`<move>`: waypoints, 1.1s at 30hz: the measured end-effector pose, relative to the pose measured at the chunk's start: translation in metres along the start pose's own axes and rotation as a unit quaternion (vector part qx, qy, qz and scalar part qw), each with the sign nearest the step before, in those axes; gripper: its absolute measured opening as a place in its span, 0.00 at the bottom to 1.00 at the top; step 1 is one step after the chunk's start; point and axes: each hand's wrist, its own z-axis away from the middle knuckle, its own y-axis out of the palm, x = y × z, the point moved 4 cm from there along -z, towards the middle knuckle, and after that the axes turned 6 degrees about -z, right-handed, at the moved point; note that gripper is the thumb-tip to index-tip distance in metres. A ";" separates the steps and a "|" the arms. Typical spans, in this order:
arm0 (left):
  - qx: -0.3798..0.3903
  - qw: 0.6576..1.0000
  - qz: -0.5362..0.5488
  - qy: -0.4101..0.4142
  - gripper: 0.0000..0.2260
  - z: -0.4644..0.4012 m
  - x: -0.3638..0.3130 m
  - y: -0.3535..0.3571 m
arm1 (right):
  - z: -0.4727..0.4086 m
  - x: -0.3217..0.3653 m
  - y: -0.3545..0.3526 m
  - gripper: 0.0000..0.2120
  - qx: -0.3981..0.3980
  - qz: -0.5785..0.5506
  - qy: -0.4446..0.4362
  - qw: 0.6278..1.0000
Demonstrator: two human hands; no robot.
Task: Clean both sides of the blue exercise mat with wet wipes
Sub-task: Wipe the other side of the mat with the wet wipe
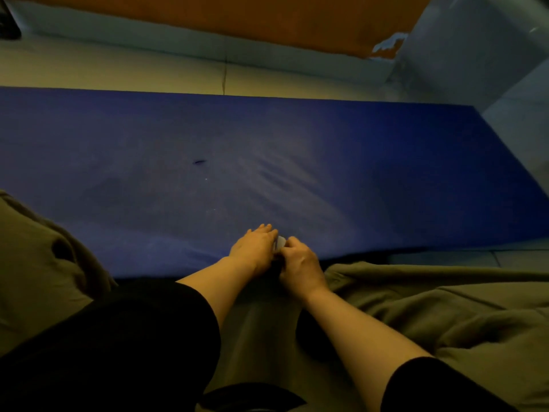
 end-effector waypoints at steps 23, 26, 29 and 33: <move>-0.049 0.998 0.010 -0.045 0.25 -0.017 0.021 -0.011 | -0.056 -0.061 -0.038 0.09 -0.133 0.056 0.164 0.976; -0.049 0.997 0.013 -0.051 0.26 -0.021 0.024 -0.012 | -0.063 -0.017 -0.009 0.13 -0.110 0.035 0.048 0.992; -0.043 0.997 0.021 -0.066 0.26 -0.021 0.032 -0.013 | -0.073 -0.010 -0.002 0.15 -0.044 0.017 0.027 0.999; -0.038 0.996 0.035 -0.067 0.27 -0.025 0.037 -0.015 | -0.092 -0.056 -0.037 0.13 -0.058 0.070 0.159 0.983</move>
